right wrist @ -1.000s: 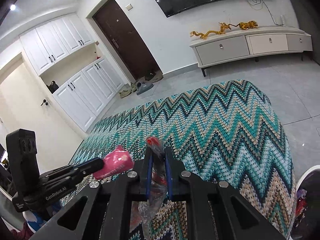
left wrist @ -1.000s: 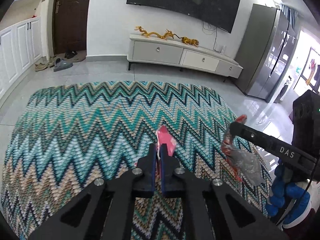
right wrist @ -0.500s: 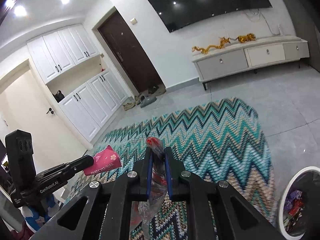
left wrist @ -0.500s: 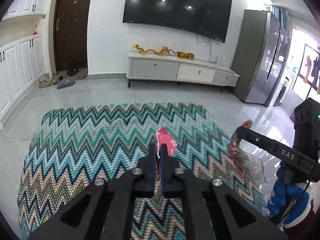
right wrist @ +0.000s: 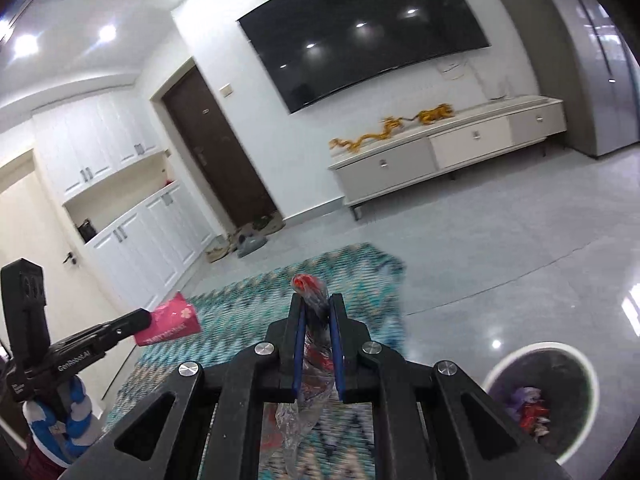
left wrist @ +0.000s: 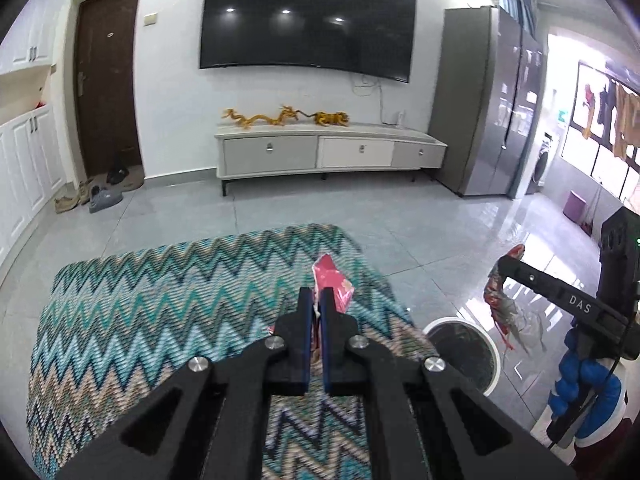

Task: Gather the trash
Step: 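Carry pink bag to the white bin with left tool while right tool carries wrapper, then open left tool over the bin while right tool releases the clear wrapper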

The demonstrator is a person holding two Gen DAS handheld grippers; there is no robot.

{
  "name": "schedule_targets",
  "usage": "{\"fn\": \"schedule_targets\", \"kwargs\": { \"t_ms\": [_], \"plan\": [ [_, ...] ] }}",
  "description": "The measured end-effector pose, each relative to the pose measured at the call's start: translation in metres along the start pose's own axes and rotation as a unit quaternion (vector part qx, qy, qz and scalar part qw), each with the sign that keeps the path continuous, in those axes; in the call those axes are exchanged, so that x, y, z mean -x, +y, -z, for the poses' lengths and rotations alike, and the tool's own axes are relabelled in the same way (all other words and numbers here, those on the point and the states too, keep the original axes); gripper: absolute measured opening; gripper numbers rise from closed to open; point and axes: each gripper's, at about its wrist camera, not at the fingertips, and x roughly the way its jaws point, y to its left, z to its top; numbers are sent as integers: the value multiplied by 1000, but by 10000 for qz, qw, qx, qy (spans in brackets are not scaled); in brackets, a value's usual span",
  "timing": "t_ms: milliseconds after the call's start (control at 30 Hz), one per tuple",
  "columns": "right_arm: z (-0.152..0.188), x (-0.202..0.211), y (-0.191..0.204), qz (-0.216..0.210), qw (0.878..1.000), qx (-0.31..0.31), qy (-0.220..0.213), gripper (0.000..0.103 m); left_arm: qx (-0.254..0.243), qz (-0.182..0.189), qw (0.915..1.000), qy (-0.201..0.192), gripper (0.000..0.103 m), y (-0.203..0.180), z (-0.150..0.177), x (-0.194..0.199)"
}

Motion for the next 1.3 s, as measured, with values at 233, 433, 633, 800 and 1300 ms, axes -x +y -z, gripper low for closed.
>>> {"fn": "schedule_targets", "kwargs": {
  "t_ms": [233,433,633,800,1300],
  "plan": [
    [2,13,-54,525,9985,-180,-1,11,-402,253,9987,172,3,-48,-4,-32],
    [13,10,-96,863,9950,-474,149,11,-668,477,9958,405,3,-83,-2,-67],
    [30,3,-139,1198,9888,-816,342,11,-775,738,9917,706,3,-112,3,-100],
    [42,0,-169,1471,9826,-1035,465,11,-820,1009,9864,1009,3,-141,8,-128],
    [67,8,-231,2086,9647,-1428,735,13,-751,1596,9706,1638,6,-227,18,-188]
  ]
}}
